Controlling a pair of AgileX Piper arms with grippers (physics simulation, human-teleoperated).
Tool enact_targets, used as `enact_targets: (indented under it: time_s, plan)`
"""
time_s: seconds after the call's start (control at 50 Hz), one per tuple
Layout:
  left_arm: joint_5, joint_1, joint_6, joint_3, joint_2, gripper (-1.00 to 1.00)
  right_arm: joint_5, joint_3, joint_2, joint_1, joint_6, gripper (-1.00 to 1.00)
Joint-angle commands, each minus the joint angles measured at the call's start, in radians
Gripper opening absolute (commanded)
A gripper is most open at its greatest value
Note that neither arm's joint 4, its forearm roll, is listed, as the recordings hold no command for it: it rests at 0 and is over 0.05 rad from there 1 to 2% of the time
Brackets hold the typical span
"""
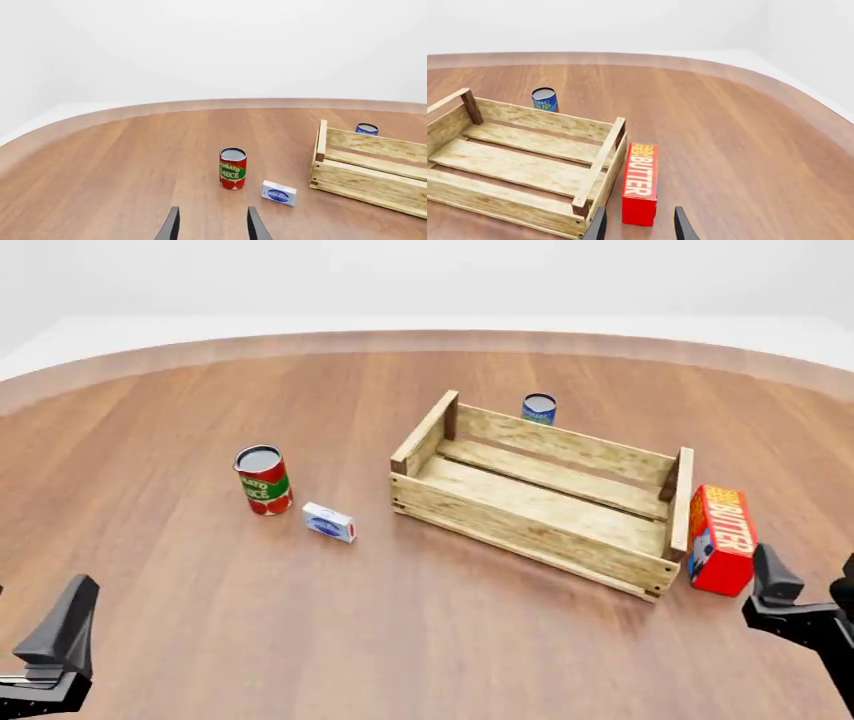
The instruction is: Pick up the butter and put it in the tray.
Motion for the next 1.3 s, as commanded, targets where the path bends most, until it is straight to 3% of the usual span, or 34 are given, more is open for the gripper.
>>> enact_targets:
  time_s: [0.02,0.46,1.3]
  plan:
    - [0.0,0.0,0.0,0.0,0.0,1.0,-0.086,0.0,0.105,0.008,-0.01,1.0]
    - [0.0,0.0,0.0,0.0,0.0,1.0,-0.263,0.0,0.321,0.004,-0.011,1.0]
    - [0.0,0.0,0.0,0.0,0.0,1.0,-0.485,-0.001,0.564,-0.004,0.005,1.0]
